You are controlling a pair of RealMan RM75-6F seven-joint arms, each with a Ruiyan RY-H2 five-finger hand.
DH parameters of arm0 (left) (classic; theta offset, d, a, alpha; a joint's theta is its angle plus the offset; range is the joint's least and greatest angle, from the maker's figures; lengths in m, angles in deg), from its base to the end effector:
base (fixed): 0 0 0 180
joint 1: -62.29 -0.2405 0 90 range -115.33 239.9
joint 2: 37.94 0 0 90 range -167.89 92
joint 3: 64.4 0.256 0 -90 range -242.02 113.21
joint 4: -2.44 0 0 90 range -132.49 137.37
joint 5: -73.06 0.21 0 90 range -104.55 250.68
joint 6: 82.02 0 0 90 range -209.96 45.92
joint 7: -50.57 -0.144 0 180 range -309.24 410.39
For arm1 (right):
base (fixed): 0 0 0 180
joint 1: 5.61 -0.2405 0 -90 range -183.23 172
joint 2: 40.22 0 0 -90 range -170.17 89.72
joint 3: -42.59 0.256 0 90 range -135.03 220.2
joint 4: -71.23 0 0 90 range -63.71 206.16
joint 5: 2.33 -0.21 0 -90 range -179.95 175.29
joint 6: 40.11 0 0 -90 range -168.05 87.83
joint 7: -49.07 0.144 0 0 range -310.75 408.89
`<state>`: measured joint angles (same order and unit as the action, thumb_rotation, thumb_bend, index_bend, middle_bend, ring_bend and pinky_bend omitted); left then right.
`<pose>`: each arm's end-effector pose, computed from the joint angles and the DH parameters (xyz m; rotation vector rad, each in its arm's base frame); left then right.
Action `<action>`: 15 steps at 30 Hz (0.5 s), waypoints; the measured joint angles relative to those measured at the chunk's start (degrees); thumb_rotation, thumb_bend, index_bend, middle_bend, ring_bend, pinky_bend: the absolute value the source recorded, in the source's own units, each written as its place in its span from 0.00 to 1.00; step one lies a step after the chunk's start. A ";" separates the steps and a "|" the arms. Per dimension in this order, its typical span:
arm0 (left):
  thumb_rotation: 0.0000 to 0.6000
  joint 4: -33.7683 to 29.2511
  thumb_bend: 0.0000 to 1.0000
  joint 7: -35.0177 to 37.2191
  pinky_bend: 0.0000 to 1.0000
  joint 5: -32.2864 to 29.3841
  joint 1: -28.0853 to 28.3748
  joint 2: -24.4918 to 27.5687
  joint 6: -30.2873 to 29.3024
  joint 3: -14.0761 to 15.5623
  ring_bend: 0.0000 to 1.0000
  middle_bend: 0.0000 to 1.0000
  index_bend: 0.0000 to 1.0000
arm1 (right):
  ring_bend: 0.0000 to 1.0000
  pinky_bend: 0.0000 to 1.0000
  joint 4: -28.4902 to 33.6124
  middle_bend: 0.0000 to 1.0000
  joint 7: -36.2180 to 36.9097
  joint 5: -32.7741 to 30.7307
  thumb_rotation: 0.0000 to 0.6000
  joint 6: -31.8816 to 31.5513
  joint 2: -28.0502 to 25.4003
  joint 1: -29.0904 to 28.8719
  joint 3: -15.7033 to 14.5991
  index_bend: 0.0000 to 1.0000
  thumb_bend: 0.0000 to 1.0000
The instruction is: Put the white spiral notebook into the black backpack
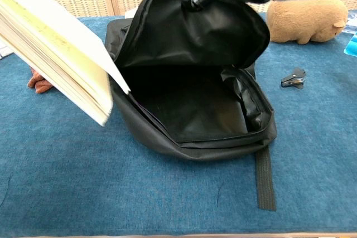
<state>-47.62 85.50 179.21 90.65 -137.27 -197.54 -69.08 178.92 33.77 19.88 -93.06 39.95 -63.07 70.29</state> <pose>-0.1983 0.2611 0.0637 -1.5291 -0.5210 -2.1415 -0.0095 -0.3586 0.0312 1.6072 -1.6803 1.2102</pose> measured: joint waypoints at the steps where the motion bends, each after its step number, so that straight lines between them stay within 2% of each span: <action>1: 1.00 -0.40 0.72 -0.15 0.34 0.30 0.12 -0.39 -0.09 0.22 0.28 0.50 0.87 | 0.39 0.60 -0.64 0.49 -0.11 -0.52 1.00 -0.14 0.23 -0.65 0.12 0.54 0.61; 9: 1.00 -4.07 0.72 -1.03 0.34 2.94 1.56 -4.43 -1.42 1.43 0.28 0.50 0.88 | 0.39 0.60 -8.46 0.49 -3.85 -7.75 1.00 -2.01 3.95 -7.84 0.13 0.54 0.62; 15: 1.00 -4.41 0.72 -0.91 0.34 3.74 2.91 -7.26 -1.18 1.72 0.28 0.50 0.88 | 0.39 0.60 -9.79 0.49 -4.02 -9.95 1.00 -1.95 4.69 -9.28 0.16 0.54 0.62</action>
<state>-52.03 84.58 182.95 93.56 -144.52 -198.72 -67.37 169.13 29.75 9.93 -95.01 44.64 -72.35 70.45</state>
